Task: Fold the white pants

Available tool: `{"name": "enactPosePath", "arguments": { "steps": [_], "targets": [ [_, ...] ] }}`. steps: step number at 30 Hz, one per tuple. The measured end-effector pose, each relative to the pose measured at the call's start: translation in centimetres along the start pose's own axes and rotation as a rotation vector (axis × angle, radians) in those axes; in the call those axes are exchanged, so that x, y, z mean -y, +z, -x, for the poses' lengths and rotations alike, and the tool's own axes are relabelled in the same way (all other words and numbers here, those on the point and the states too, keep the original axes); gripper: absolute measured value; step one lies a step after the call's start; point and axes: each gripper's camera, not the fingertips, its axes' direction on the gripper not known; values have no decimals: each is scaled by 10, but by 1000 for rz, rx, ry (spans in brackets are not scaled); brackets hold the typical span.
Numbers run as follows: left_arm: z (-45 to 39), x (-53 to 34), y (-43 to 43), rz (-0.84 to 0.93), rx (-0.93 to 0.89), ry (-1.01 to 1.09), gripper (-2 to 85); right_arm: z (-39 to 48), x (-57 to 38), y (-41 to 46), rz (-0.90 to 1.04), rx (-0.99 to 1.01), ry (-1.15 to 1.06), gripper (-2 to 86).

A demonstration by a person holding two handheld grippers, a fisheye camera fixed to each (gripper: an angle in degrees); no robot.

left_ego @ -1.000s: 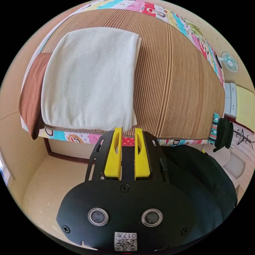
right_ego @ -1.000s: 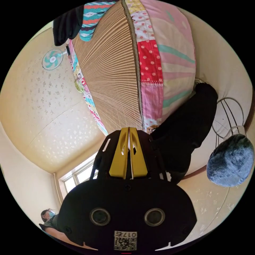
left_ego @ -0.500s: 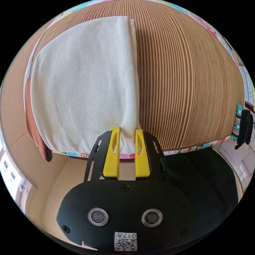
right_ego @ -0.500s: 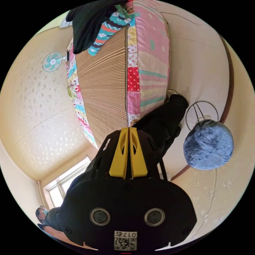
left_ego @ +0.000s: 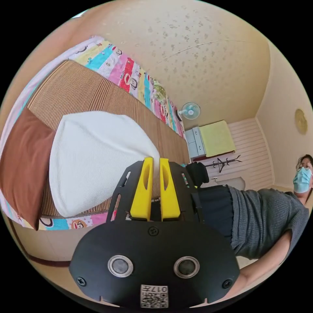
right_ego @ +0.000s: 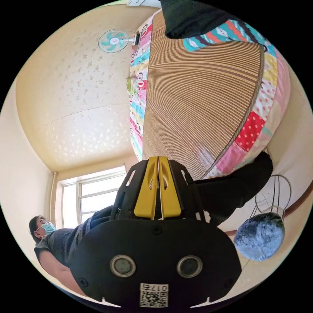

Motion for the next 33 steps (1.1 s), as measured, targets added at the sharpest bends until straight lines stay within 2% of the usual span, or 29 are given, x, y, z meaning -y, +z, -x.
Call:
{"name": "enactPosePath", "arguments": {
  "steps": [6,9,13,16,24,26,28,31,33],
  "targets": [
    [-100,6,-45,-214,-73,289,36,68,46,28,134,73,-239,3],
    [-145,-5,-56,-310,-200,446,33,106,52,39,200,145,-380,4],
    [-191,-28,-79,-487,-553,711,29,147,48,54,338,188,-522,7],
    [-206,-31,-88,-577,-805,807,27,176,37,70,470,161,-638,14],
    [-267,-23,-51,-560,-1426,1013,17,244,8,129,765,37,-853,115],
    [-291,-19,-43,-515,-1569,1082,17,250,8,142,798,15,-849,127],
    [-310,-16,-35,-468,-1555,1079,17,249,15,151,812,46,-797,139],
    [-340,-8,-5,-356,-1689,1073,17,225,39,159,798,174,-589,174],
    [-360,-5,16,-288,-1737,1069,17,192,55,169,819,352,-336,201]
  ]
}}
